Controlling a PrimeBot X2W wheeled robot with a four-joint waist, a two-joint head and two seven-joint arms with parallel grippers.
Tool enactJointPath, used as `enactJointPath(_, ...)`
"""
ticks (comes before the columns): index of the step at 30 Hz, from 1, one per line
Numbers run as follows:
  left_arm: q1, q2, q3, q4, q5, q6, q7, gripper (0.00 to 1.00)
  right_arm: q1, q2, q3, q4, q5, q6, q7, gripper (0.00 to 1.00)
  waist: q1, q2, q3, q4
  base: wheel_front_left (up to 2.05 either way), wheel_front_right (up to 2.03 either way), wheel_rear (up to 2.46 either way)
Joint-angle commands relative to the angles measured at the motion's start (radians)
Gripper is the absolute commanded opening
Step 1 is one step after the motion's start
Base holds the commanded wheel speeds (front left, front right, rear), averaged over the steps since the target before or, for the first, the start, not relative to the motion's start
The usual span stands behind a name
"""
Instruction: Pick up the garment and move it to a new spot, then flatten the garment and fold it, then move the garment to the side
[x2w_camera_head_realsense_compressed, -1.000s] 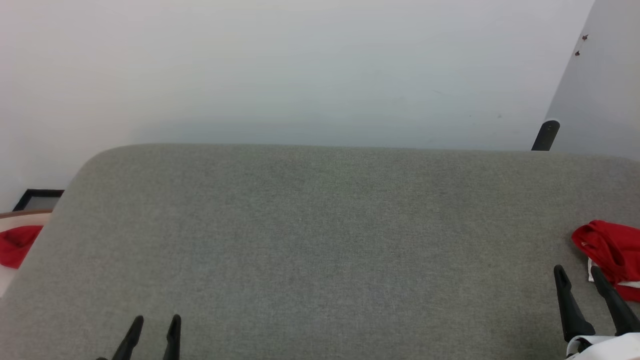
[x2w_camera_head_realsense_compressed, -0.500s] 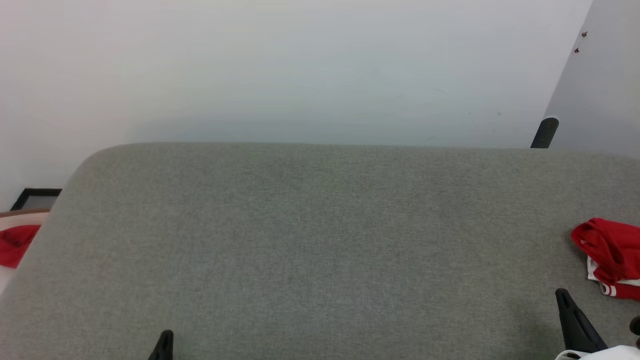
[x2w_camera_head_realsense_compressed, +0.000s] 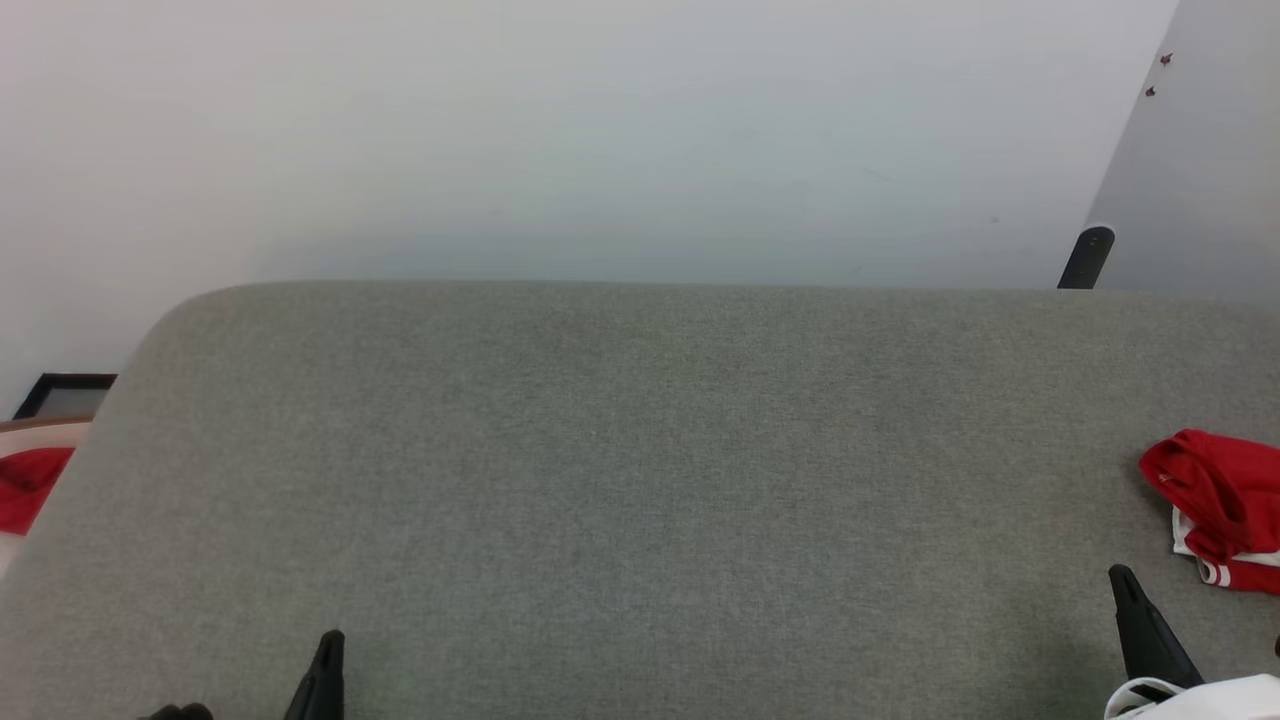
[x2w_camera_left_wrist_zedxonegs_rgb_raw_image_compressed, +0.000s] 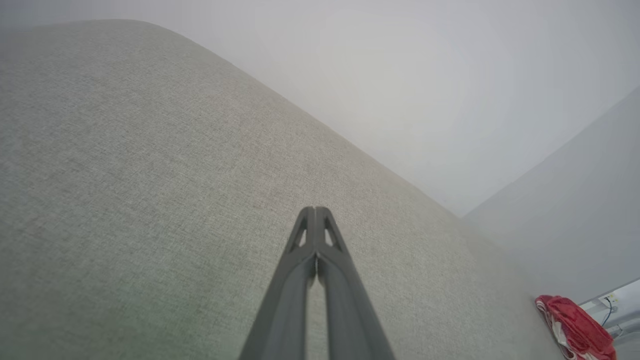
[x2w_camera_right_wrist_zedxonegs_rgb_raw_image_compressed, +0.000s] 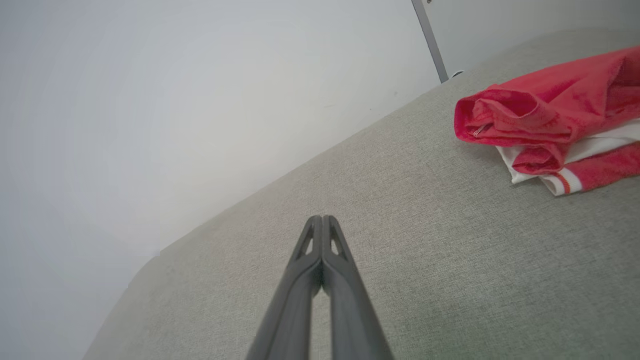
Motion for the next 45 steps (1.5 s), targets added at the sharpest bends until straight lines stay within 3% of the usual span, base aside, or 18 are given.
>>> enactJointPath(1,-0.028,0.003,0.011,-0.009,-0.029,-0.007,0.006,0.00,-0.037,-0.001,-0.008,-0.011,0.033,0.000,0.005,0.00,0.0000,0.0000,0.001,-0.001,0.00,0.00,0.00)
enactJointPath(45,-0.151,-0.085,0.082,0.038,-0.454,-0.022,0.148,0.00,-0.105,0.065,-0.042,0.026,0.472,0.000,0.090,0.00,0.0000,0.0000,0.030,-0.019,0.00,0.00,0.00)
